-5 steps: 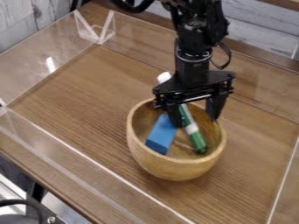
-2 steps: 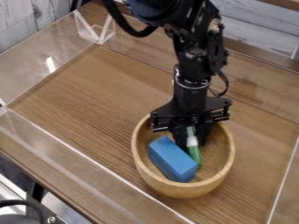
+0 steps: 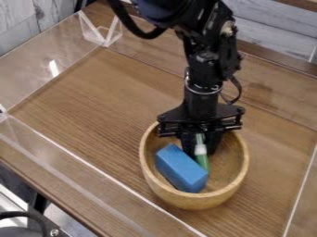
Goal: Remove the green marker from inside the brown bowl and put it on the table
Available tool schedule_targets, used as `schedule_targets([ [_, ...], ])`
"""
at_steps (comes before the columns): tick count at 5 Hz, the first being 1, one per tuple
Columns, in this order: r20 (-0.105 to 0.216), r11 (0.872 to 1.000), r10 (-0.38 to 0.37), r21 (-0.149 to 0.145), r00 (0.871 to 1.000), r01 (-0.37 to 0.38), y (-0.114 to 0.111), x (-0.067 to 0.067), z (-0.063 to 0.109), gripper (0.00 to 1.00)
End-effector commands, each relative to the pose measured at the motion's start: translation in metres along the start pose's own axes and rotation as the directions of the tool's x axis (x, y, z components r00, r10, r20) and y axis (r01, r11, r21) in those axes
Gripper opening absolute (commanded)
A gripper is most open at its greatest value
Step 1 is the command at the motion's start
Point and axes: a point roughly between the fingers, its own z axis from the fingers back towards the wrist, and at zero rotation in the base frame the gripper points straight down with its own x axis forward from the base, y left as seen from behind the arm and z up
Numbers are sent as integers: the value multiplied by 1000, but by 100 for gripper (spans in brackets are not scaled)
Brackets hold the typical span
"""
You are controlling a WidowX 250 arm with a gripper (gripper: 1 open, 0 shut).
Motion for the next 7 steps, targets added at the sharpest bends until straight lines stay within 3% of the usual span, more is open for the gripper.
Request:
schedule_targets([
  [1, 41, 999, -18, -30, 999, 20, -7, 8, 18, 0],
  [5, 16, 994, -103, 40, 995, 102, -3, 2, 39, 0],
  [7, 4, 990, -131, 55, 991, 131, -1, 1, 59, 0],
])
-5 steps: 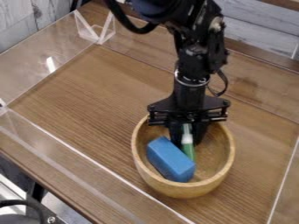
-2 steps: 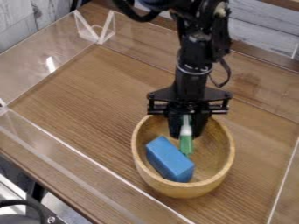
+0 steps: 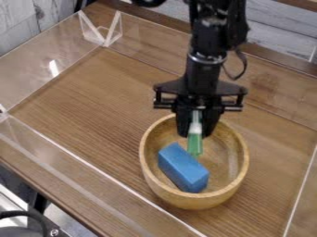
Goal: Remove the green marker from inside the brown bowl and put it on the table
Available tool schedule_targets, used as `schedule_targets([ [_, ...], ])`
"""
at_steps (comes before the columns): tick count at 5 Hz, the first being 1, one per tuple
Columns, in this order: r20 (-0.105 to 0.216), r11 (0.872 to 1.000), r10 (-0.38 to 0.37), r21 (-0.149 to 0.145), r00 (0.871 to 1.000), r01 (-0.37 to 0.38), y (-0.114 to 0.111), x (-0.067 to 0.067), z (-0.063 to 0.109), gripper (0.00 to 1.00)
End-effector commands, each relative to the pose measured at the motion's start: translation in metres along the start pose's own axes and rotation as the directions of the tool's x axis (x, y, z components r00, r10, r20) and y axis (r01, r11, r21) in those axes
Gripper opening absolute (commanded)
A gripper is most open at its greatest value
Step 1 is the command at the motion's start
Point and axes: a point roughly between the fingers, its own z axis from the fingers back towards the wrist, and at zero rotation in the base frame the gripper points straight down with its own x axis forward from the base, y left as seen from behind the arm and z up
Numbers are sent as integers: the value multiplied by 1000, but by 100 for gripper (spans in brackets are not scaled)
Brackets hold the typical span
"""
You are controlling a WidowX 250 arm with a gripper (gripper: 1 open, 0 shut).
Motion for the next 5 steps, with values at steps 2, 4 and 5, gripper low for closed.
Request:
schedule_targets([
  [2, 46, 995, -48, -83, 998, 52, 2, 5, 60, 0],
  [4, 43, 979, -172, -106, 984, 176, 20, 5, 85, 0],
  [5, 44, 970, -211, -113, 976, 215, 35, 2, 85, 0],
])
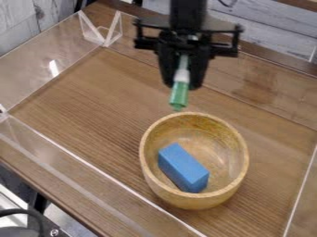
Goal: Remove the green marker from inside the brown bowl and put it on the table
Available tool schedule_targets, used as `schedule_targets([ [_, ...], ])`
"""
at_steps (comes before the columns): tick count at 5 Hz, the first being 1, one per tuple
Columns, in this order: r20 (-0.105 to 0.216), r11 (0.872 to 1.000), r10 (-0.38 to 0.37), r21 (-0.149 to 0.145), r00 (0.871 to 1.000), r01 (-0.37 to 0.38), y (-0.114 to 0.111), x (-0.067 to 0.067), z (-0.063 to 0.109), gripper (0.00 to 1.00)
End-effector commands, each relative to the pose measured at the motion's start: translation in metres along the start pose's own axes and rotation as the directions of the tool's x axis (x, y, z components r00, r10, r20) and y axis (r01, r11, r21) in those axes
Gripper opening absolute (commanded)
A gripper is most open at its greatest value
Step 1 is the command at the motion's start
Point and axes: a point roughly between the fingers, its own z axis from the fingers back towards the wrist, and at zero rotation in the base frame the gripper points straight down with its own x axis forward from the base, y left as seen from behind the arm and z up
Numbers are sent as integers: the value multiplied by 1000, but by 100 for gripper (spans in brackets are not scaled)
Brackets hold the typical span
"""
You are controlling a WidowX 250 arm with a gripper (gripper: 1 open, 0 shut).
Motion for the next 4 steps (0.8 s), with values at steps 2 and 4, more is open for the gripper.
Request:
schedule_targets([
  [2, 43, 997, -74, -24, 996, 75, 29, -4, 10, 0],
  [4, 46, 991, -129, -17, 991, 130, 37, -2, -7, 0],
])
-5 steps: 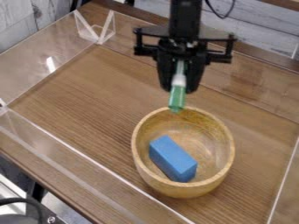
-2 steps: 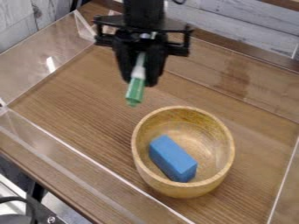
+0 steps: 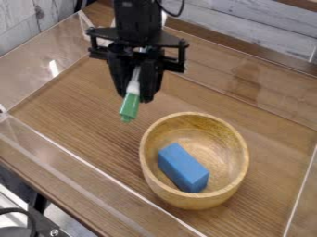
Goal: Remove the green marker from inside the brown bowl and put it on the table
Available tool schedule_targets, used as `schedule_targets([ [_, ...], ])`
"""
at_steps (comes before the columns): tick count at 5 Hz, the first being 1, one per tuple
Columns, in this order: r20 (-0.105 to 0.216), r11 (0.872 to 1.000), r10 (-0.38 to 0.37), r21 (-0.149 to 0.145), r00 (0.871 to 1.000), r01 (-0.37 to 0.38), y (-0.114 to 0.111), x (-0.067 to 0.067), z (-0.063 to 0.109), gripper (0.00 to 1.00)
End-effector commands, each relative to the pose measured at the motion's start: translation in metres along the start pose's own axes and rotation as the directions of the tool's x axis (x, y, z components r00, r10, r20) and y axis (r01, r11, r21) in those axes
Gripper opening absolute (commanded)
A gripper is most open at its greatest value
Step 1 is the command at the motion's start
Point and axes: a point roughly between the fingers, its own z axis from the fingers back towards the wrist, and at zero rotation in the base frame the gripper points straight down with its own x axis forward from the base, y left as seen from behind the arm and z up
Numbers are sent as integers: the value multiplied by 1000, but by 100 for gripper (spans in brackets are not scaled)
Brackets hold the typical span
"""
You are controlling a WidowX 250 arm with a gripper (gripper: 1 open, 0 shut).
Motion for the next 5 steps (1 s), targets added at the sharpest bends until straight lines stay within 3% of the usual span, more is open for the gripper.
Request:
schedule_targets([
  [1, 42, 1000, -7, 5, 999, 7, 4, 6, 1, 0],
  [5, 40, 999, -23, 27, 999, 22, 7, 14, -12, 0],
])
